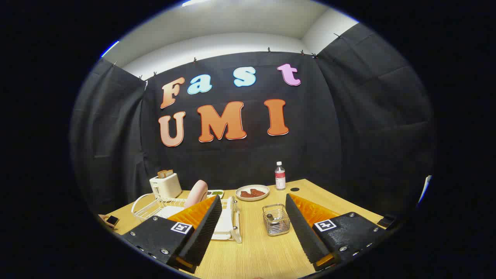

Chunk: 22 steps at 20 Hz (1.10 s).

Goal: Take the plate from the dish rack, then take the spoon from the basket and place it into the plate.

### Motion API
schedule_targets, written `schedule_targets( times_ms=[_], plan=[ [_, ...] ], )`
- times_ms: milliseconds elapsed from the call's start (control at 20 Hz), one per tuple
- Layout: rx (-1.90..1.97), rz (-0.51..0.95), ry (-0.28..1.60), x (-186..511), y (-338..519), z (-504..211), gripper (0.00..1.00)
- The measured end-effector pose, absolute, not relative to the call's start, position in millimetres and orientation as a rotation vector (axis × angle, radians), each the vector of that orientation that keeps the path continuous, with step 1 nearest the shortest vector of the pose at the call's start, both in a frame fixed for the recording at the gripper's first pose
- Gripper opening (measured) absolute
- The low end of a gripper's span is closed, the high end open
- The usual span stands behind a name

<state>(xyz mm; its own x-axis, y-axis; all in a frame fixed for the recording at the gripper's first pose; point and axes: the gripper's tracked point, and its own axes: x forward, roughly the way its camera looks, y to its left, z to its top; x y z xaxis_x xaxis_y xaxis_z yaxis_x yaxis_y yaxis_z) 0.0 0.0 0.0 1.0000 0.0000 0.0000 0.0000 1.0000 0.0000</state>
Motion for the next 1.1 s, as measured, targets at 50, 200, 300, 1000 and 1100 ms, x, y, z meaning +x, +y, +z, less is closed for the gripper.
schedule_targets(
  times_ms=[50,200,300,1000,1100],
  plan=[
    [0.000,0.004,-0.006,-2.4,1.4,2.2,0.98],
    [0.010,-0.024,-0.024,-4.9,-7.9,12.9,0.98],
    [0.049,-0.013,-0.037,-4.8,-3.3,22.7,0.98],
    [-0.008,0.017,-0.001,6.2,22.7,22.0,0.98],
    [-0.005,0.022,0.007,6.8,28.2,22.6,0.98]
  ],
)
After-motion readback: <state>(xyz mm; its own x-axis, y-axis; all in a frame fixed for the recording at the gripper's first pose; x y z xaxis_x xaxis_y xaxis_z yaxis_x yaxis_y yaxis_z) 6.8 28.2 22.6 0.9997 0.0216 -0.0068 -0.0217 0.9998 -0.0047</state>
